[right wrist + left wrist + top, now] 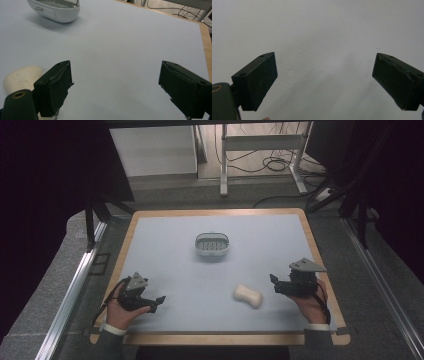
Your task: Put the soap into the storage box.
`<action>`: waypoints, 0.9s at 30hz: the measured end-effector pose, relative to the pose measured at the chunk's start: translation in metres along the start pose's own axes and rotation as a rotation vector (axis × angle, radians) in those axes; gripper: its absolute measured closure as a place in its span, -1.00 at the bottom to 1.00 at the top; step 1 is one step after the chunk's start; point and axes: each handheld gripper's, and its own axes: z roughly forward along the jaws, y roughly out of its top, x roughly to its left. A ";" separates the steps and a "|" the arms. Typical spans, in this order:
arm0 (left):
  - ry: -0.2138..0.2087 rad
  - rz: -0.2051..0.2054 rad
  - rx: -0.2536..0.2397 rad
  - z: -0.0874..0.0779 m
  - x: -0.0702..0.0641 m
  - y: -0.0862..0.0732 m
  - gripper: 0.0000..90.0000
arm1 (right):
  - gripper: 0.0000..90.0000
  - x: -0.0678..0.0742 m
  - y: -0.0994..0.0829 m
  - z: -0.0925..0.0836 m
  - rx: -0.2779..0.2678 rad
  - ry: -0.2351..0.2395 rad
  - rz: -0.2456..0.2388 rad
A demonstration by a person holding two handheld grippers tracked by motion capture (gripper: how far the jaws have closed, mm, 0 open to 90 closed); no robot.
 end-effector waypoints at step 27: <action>-0.002 -0.001 -0.010 -0.002 -0.002 0.002 -0.85 | -0.70 0.002 0.016 -0.009 0.069 0.068 -0.039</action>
